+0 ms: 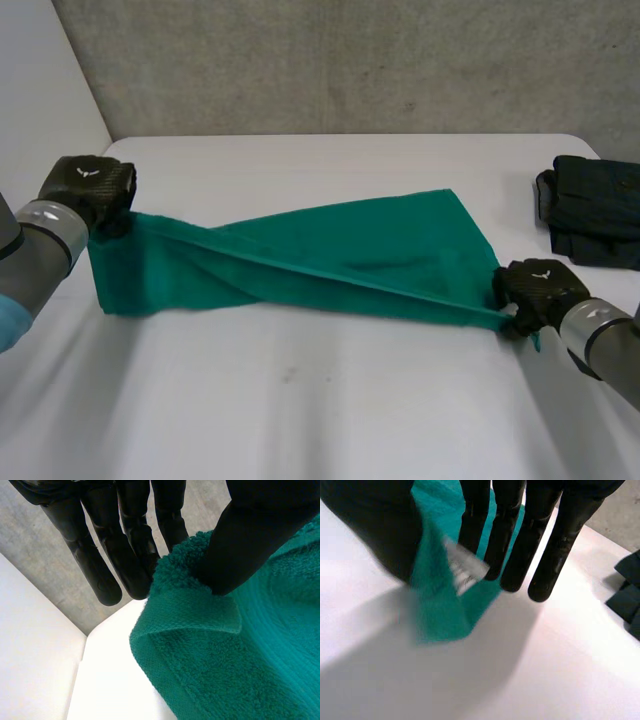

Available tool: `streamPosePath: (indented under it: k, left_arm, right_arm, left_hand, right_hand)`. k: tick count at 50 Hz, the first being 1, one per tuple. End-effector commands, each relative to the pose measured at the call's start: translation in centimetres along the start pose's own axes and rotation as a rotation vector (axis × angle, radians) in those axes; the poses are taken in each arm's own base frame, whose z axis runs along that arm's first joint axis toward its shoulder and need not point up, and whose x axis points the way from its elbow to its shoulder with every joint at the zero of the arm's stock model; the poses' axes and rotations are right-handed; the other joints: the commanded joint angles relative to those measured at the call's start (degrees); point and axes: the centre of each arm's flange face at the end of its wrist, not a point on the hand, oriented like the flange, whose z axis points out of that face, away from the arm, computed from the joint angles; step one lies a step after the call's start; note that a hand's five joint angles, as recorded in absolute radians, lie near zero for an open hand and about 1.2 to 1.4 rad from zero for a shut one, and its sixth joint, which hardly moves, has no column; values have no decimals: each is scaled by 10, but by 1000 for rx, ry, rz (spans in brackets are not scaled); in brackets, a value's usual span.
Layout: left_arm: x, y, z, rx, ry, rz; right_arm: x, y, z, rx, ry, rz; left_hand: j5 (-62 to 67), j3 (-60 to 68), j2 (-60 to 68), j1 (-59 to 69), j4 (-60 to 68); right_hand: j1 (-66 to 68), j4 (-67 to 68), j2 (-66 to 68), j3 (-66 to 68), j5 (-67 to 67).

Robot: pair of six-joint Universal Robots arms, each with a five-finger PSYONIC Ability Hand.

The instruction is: Fold the laundry.

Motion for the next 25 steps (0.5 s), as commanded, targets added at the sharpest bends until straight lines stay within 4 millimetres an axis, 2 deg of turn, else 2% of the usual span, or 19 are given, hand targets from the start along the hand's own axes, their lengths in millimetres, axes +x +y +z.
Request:
streamPosePath:
  k: [1,5,8,9,15,17,21,25]
  left_arm:
    - [3,7,-3,-30,11,-3]
    - [10,22,-14,-112,50,-3]
    - [15,30,-33,-188,84,4]
    - [16,32,-38,-209,93,5]
    - [27,53,-91,-389,196,104]
    - [30,60,-111,-434,232,168]
    - [35,66,-138,-459,283,252]
    - [37,66,-143,-435,291,266]
  right_arm:
    - [8,2,0,3,-35,-36]
    - [6,3,-6,-28,-85,-102]
    - [16,-11,-20,-42,-79,-181]
    - [25,-21,-33,-54,-64,-232]
    - [49,-32,-71,-207,-88,-360]
    - [50,-30,-87,-299,-161,-386]
    - [45,-30,-108,-370,-274,-416]
    - [47,-31,-103,-340,-233,-411]
  left_hand:
    - [171,116,114,130,111]
    - [171,116,114,130,111]
    - [171,116,114,130,111]
    - [171,116,114,130,111]
    - [171,116,114,130,111]
    - [171,116,114,130,111]
    - [171,116,114,130,111]
    - [171,116,114,130,111]
  right_hand:
    - [368,293,292,294,309]
    - [368,293,292,294,309]
    - [368,293,292,294,309]
    - [368,293,292,294,309]
    - [368,293,292,294,309]
    - [368,293,292,294,309]
    - [368,293,292,294,309]
    - [368,293,292,294,309]
